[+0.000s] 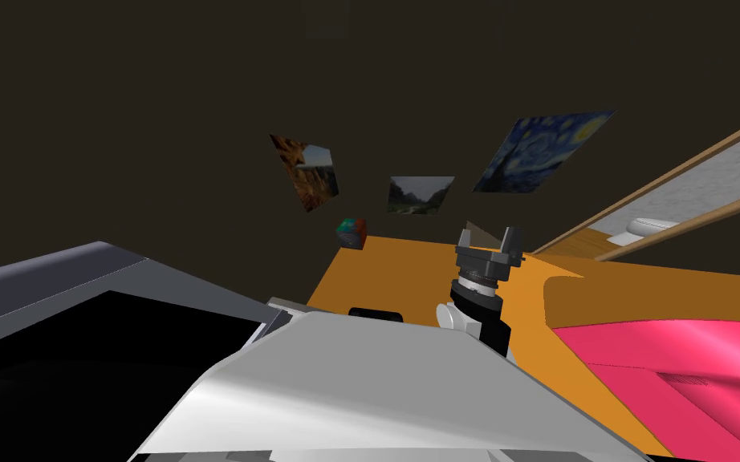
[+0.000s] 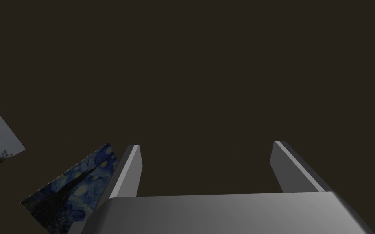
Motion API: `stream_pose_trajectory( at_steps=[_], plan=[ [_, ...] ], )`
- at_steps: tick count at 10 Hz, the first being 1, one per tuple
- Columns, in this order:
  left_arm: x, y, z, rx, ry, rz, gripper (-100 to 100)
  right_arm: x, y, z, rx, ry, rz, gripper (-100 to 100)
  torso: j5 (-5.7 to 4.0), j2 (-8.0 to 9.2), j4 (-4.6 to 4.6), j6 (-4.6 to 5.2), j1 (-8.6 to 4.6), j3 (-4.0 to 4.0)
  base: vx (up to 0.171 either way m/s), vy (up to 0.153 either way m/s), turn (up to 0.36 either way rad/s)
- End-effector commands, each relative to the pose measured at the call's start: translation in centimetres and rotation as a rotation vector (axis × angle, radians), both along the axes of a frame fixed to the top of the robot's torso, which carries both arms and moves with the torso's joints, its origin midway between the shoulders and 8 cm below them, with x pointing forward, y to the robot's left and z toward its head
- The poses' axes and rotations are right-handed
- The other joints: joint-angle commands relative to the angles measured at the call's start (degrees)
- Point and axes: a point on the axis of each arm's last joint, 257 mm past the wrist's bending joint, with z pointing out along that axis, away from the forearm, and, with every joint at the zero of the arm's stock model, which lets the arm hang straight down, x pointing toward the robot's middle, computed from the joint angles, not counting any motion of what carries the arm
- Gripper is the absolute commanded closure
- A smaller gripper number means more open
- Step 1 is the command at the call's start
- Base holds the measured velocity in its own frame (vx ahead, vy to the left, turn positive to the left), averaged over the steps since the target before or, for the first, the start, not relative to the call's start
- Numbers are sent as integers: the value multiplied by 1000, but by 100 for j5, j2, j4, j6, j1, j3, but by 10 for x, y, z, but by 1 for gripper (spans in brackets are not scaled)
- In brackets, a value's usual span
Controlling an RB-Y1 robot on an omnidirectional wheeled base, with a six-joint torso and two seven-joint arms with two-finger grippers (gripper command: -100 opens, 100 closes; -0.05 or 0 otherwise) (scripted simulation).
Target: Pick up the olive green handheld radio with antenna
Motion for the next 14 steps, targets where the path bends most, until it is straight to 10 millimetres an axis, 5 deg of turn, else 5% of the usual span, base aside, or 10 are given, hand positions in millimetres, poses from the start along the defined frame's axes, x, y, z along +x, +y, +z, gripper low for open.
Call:
stream_pose_trajectory(
  at_steps=[1, 2, 6, 7, 8, 11, 14],
  plan=[
    [0, 0, 0, 0, 0, 0, -100, 0, 0, 0, 0, 0, 0, 0, 0, 0, 0, 0, 0, 0, 0, 0, 0],
    [0, 0, 0, 0, 0, 1, 100, 0, 0, 0, 0, 0, 0, 0, 0, 1, 0, 0, 0, 1, 0, 0, 0],
    [0, 0, 0, 0, -1, 2, 100, 0, 0, 0, 0, 0, 0, 0, 3, 1, -1, 1, 4, 0, 0, 0, 0],
    [0, 0, 0, 0, -1, 1, 0, 0, 0, 0, 0, 0, 0, 0, 2, 1, -1, 0, 4, 0, 0, 0, 0],
    [0, 5, 2, -1, 1, 6, 100, 0, 0, 0, 0, 0, 0, 0, 2, 1, -1, 0, 3, 0, 5, 9, 3],
    [1, 10, 5, -1, 2, 10, 100, 0, 0, 0, 0, 0, 0, 0, 2, 5, -3, -1, 8, 1, -4, 2, -12],
    [7, 39, 17, 0, 4, 31, 100, 0, 0, 0, 0, 0, 0, 0, -5, 6, 1, 1, -8, 3, -21, -42, -54]
  ],
)
